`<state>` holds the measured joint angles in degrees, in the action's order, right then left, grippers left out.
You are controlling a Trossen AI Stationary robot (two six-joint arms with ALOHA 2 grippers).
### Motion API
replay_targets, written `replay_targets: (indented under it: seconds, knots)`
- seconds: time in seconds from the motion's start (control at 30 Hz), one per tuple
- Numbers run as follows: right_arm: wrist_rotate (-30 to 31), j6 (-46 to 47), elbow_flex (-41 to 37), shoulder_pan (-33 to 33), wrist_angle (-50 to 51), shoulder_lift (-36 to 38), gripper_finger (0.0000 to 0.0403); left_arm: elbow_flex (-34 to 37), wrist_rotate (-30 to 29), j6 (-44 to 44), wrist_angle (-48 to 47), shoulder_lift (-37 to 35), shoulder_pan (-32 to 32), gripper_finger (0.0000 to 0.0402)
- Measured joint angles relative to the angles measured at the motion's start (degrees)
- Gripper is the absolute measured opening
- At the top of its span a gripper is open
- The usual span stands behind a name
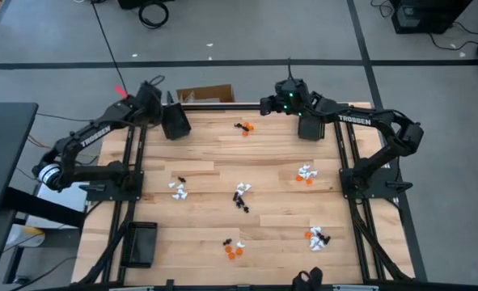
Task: Sort Halloween decoration
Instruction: Put the black skeleton toy into the top left black basket
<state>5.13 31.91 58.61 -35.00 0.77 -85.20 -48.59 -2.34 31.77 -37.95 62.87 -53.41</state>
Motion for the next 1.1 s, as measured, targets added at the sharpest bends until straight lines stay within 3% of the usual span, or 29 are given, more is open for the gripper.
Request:
replay_targets:
  seconds: [0.1, 0.27, 0.63, 1.1]
  knots:
    - [2.2, -0.7, 0.0, -1.3, 1.9, -0.4, 0.0046, -2.6, 0.1, -4.7, 3.9, 0.3, 0.0, 0.0155]
    - [-0.3, -0.2, 0.0, -3.0, 2.0, -0.6, 0.0046, -2.9, 4.1, -13.7, 10.0, 3.9, 1.3, 0.0155]
    - [1.2, 2.6, 0.0, -1.4, 2.0, -0.6, 0.0046, -2.8, 7.8, -15.9, 12.7, 19.3, 6.6, 0.0155]
    - [1.2, 3.0, 0.0, -0.7, 3.1, -0.7, 0.0046, -2.8, 7.5, -19.1, -0.1, 21.5, 0.7, 0.0155]
